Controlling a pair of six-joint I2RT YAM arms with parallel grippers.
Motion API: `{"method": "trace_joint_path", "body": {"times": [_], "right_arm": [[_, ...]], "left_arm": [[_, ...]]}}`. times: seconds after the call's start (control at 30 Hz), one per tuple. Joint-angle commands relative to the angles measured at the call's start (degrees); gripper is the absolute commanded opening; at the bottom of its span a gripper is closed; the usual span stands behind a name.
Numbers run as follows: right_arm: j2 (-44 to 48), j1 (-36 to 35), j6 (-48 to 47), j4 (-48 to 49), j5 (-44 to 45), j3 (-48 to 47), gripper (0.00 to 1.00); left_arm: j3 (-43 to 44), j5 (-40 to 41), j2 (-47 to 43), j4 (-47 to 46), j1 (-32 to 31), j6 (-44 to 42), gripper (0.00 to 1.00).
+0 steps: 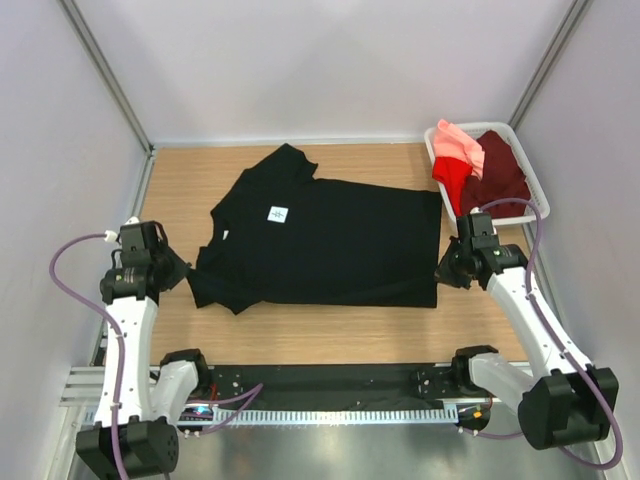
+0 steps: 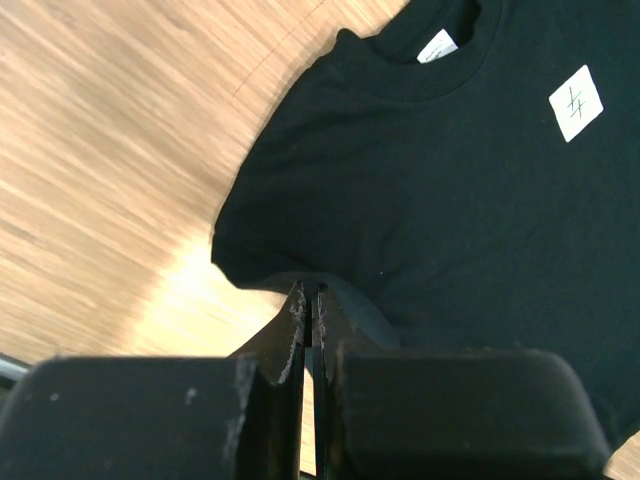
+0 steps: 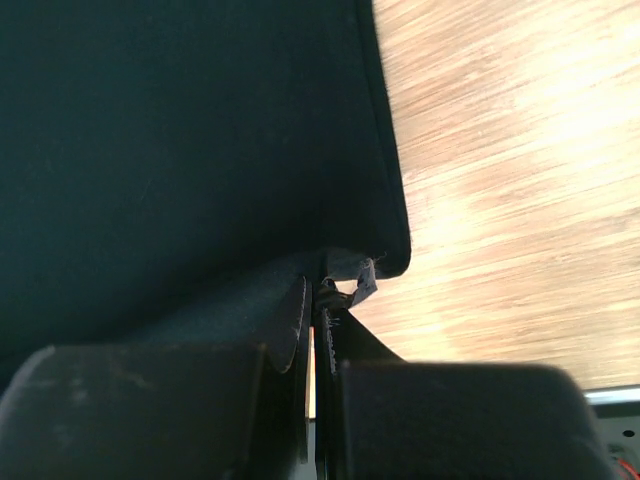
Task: Fold and stack the t-shirts
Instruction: Fold the tshirt
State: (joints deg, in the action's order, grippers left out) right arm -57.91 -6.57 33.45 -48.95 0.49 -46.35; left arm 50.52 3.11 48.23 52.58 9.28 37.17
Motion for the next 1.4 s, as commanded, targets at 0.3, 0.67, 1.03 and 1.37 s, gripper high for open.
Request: {"method": "trace_joint_path", "body": {"times": [0.3, 0.67, 1.03, 1.37], "right_arm": [[0.6, -0.2, 8.7, 7.5, 5.0, 7.3, 0.01], [-1.1, -0.2, 11.8, 10.3, 13.4, 9.0, 0.01], [-4.2, -0.1, 12.5, 13.0, 14.2, 9.8, 0.01], [-5.0, -0.1, 12.6, 14.9, 15.3, 9.6, 0.01]], "left_arm": [[-0.2, -2.4, 6.8, -8.5, 0.3, -2.1, 0.0], [7.8, -12.0, 24.0, -12.3, -0.7, -5.6, 0.0], [15.0, -6.4, 34.3, -13.0, -3.7, -2.8, 0.0], [20.2, -5.7, 43.0, -14.3, -5.9, -5.9, 0.0]]}}
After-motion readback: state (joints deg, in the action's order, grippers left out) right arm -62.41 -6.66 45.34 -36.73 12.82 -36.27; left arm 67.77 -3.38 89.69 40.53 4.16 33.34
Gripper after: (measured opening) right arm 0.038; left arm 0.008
